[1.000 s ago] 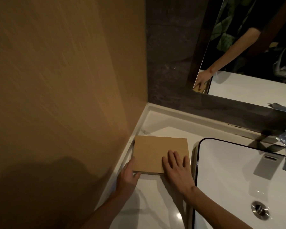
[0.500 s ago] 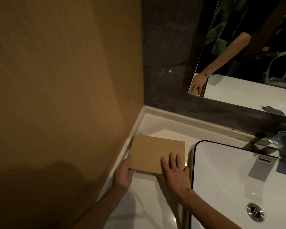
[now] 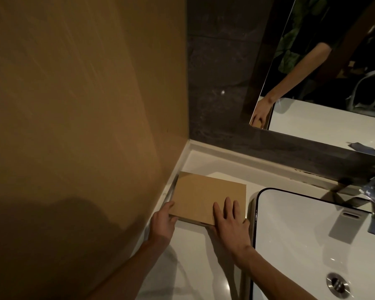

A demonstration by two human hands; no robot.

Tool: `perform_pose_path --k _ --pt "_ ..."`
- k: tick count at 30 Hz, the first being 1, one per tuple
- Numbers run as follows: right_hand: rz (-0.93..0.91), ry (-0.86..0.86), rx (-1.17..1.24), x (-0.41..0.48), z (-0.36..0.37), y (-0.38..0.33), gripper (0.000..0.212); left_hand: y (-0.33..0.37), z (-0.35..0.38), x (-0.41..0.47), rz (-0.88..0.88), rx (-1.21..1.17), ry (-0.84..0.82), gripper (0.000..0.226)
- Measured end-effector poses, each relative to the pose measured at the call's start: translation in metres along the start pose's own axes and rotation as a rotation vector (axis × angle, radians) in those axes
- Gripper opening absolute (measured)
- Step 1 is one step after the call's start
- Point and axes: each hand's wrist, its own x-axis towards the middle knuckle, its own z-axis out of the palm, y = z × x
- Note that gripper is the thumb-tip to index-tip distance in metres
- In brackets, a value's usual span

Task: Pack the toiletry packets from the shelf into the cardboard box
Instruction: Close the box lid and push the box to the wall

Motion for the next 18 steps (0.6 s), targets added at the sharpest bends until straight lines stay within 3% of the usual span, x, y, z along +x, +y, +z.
perform_pose_path --k 18 --pt "0.026 -0.028 -0.006 0.047 -0.027 0.015 0.067 0.030 0.009 0.044 0.128 -0.105 0.075 0.048"
